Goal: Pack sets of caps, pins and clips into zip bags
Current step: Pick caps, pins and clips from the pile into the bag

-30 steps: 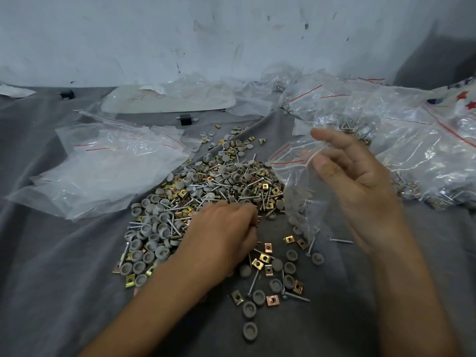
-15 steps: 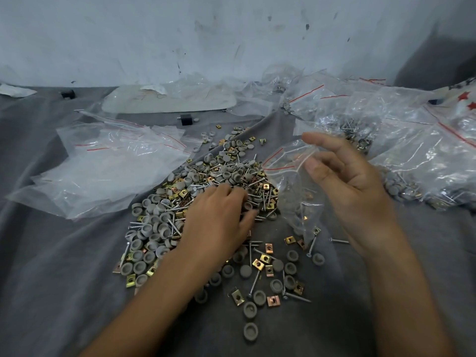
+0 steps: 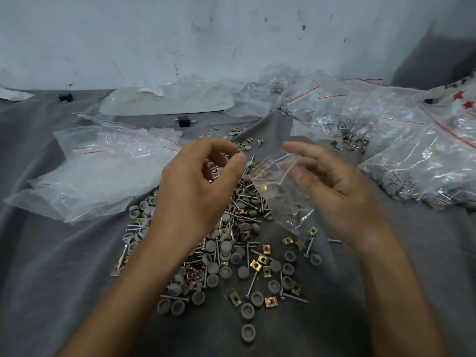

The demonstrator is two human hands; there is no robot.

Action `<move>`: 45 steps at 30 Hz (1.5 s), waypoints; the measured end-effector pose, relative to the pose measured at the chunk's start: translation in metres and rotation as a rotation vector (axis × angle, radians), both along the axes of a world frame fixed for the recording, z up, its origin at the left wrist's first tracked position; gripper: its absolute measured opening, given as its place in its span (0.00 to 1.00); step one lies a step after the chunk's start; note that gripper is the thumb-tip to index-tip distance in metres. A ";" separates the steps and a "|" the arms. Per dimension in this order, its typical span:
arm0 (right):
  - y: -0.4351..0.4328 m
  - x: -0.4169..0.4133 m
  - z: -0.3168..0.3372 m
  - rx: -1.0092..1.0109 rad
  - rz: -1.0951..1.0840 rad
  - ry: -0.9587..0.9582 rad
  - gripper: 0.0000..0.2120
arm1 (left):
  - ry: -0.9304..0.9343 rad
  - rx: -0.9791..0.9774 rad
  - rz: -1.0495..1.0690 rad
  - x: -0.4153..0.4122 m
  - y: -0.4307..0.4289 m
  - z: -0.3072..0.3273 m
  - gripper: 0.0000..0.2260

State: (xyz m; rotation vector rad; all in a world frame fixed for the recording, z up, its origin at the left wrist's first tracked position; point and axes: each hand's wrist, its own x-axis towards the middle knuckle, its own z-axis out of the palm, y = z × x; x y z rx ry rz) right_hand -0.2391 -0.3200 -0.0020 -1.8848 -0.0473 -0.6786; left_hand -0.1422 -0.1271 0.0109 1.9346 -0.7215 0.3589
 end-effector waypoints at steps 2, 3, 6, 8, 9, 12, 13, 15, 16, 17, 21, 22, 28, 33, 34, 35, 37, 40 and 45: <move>0.002 -0.001 0.001 -0.027 -0.001 0.016 0.14 | 0.001 0.021 -0.127 -0.004 -0.003 0.008 0.07; 0.002 -0.001 0.001 -0.042 0.003 0.023 0.14 | 0.001 0.072 -0.180 -0.005 -0.004 0.010 0.09; 0.003 0.000 0.000 -0.036 0.008 0.015 0.14 | 0.047 0.107 -0.234 -0.003 -0.004 0.007 0.13; 0.001 0.001 -0.001 -0.002 -0.020 -0.017 0.15 | 0.063 0.077 -0.180 -0.001 0.002 0.000 0.08; 0.000 0.001 -0.001 0.013 -0.035 -0.028 0.15 | 0.050 0.106 -0.154 -0.001 0.006 -0.004 0.06; -0.001 0.002 -0.002 0.034 -0.053 -0.037 0.15 | 0.007 0.338 -0.191 -0.002 0.015 -0.016 0.03; -0.001 0.003 -0.002 0.032 -0.056 -0.037 0.15 | -0.017 0.443 -0.221 -0.004 0.017 -0.020 0.04; 0.000 0.004 -0.003 0.031 -0.058 -0.040 0.15 | -0.100 0.639 -0.268 -0.007 0.018 -0.028 0.09; 0.000 0.004 -0.003 0.032 -0.058 -0.040 0.15 | -0.141 0.714 -0.282 -0.008 0.017 -0.031 0.11; 0.000 0.005 -0.003 0.033 -0.058 -0.039 0.16 | -0.168 0.768 -0.292 -0.009 0.016 -0.034 0.13; 0.000 0.004 -0.004 0.019 -0.058 -0.024 0.15 | -0.188 0.833 -0.302 -0.011 0.016 -0.037 0.14; 0.001 0.004 -0.004 0.013 -0.056 -0.020 0.15 | -0.184 0.820 -0.303 -0.011 0.017 -0.038 0.12; 0.002 0.005 -0.006 0.005 -0.047 -0.020 0.15 | -0.174 0.751 -0.294 -0.016 0.021 -0.043 0.06; 0.002 0.005 -0.007 0.008 -0.033 -0.009 0.15 | -0.150 0.729 -0.279 -0.016 0.022 -0.046 0.10; 0.002 0.004 -0.007 0.005 -0.033 -0.006 0.15 | -0.145 0.712 -0.278 -0.016 0.022 -0.047 0.11; 0.002 0.004 -0.007 0.001 -0.034 -0.003 0.15 | -0.139 0.682 -0.278 -0.016 0.022 -0.047 0.12; 0.003 0.004 -0.007 -0.002 -0.036 0.000 0.15 | -0.115 0.579 -0.258 -0.015 0.022 -0.045 0.12; 0.003 0.004 -0.007 0.005 -0.023 0.002 0.15 | -0.029 0.377 -0.182 -0.009 0.024 -0.039 0.08; 0.006 0.003 -0.008 -0.022 0.042 0.054 0.14 | 0.149 -0.018 -0.139 -0.003 0.028 -0.033 0.08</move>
